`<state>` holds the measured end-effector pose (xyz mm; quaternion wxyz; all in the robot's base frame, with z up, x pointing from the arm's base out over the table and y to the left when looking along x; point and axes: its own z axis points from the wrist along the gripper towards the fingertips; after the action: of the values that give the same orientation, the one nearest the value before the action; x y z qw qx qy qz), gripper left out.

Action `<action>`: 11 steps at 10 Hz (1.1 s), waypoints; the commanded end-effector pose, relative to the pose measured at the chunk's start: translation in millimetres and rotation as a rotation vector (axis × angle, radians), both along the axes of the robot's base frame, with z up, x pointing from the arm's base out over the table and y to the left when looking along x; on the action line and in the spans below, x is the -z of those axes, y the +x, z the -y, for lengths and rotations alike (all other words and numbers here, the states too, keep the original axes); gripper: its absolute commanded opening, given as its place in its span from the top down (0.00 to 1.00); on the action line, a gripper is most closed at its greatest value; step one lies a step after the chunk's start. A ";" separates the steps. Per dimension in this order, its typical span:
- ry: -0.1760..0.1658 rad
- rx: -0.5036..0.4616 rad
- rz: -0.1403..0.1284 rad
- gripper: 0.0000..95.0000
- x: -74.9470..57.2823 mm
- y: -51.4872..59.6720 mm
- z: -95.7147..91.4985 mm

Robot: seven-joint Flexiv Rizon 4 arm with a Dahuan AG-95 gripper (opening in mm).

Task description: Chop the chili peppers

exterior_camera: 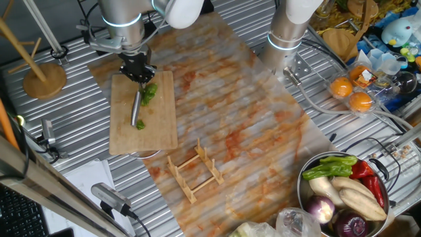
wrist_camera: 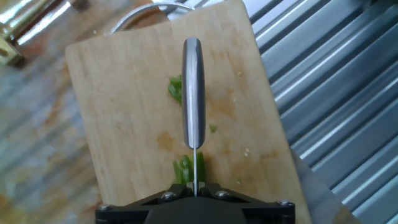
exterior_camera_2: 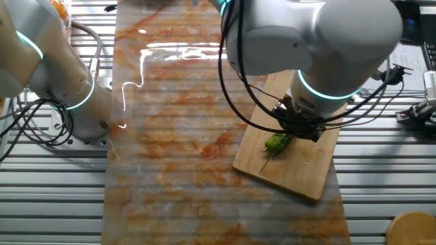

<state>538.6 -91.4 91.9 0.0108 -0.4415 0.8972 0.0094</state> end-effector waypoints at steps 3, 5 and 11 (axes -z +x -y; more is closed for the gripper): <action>0.014 -0.005 -0.014 1.00 3.4 -4.8 0.4; 0.015 0.001 -0.011 1.00 6.4 -11.4 -0.4; 0.011 0.007 -0.015 0.80 8.8 -12.2 -0.4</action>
<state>526.5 -91.3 82.2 0.0055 -0.4379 0.8988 0.0176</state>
